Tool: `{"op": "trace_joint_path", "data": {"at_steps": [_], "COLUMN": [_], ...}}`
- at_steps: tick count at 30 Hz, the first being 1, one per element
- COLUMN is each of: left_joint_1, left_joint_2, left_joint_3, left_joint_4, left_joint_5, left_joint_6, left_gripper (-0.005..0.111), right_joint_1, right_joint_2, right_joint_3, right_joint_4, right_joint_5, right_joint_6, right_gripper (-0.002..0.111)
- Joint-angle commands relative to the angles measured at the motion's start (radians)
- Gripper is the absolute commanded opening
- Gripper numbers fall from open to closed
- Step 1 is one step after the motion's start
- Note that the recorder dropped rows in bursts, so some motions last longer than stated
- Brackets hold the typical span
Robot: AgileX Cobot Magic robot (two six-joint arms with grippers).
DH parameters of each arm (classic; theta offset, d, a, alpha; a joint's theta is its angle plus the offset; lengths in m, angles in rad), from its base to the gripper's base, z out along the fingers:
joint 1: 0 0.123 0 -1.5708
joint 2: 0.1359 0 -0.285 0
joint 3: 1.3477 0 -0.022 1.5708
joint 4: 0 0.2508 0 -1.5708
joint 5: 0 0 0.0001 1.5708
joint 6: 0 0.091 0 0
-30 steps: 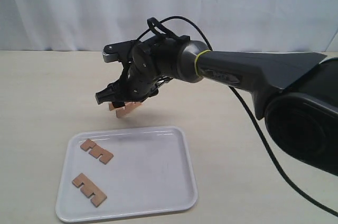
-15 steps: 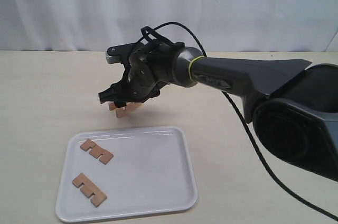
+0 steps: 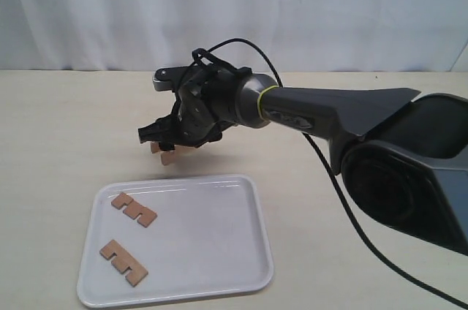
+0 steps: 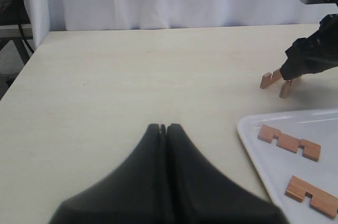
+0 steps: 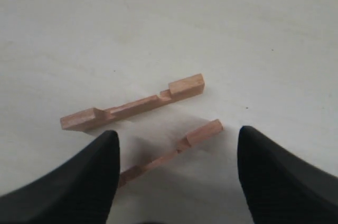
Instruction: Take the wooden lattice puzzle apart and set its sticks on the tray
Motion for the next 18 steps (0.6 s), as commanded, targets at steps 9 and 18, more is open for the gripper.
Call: {"op": "trace_joint_path", "data": {"at_steps": [9,18], "left_joint_1": [0.001,0.001], "left_joint_2": [-0.001,-0.001], "left_joint_3": [0.002,0.002], "left_joint_4": [0.003,0.003], "left_joint_5": [-0.009,-0.009], "left_joint_6": [0.001,0.001], "left_gripper": [0.000,0.000], "right_joint_1": [0.000,-0.006], "right_joint_2": [0.010,-0.033], "right_joint_3": [-0.005,-0.005], "right_joint_4": [-0.027,-0.031], "right_joint_5": [-0.007,0.041], "right_joint_6": [0.041,0.037], "right_gripper": [0.021,0.010]}}
